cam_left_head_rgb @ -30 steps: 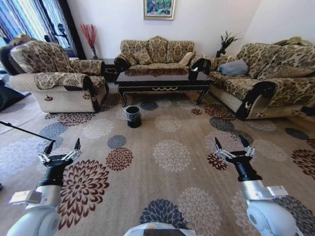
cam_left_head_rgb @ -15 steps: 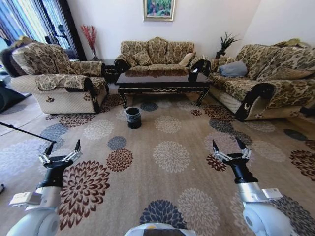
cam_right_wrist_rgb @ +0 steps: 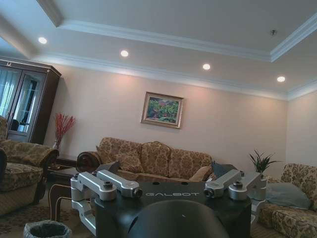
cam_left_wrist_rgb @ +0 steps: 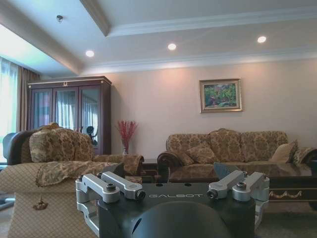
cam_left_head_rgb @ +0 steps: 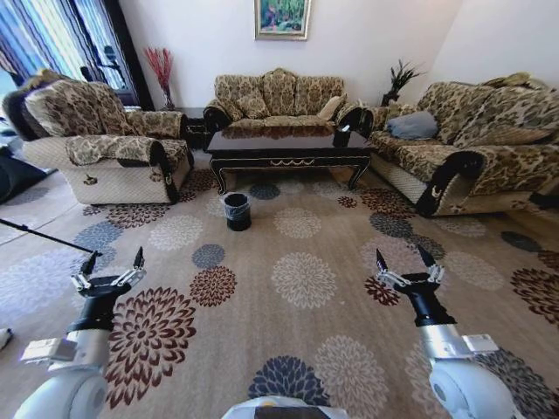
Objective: Move to the front of the table and pick up the trash from the floor, then place it into the trash bin.
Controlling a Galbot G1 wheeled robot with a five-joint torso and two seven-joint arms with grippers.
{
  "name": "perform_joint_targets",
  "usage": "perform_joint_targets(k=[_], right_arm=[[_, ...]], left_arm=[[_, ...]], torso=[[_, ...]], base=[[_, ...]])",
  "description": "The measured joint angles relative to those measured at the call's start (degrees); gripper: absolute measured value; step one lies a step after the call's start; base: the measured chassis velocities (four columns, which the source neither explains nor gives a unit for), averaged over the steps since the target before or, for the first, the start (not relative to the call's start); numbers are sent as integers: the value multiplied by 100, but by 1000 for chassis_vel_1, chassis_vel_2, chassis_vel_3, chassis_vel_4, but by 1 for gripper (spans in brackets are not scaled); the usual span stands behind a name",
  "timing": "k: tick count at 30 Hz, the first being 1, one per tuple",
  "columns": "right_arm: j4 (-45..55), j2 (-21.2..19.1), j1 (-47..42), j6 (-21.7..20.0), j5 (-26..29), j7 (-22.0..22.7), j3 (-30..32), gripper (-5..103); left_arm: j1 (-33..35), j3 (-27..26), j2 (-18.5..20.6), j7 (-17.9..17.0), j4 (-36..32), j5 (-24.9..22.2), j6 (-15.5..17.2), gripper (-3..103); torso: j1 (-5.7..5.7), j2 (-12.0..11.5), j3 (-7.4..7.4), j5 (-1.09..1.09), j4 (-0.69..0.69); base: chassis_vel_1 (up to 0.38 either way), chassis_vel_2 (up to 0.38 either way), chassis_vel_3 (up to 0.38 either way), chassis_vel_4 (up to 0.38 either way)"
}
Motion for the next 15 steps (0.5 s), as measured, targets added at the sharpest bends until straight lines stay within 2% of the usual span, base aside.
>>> perform_joint_targets(k=[5, 15], right_arm=[[0, -10, 6, 0, 0, 3, 1, 100], [-25, -23, 43, 2, 26, 10, 10, 100]], left_arm=[[1, 19, 2, -14, -106, -107, 85, 100], [1, 104, -43, -17, -78, -20, 92, 100]], torso=[[43, 117, 74, 1, 0], [144, 361, 216, 1, 0]], base=[[0, 0, 0, 0], [0, 0, 0, 0]])
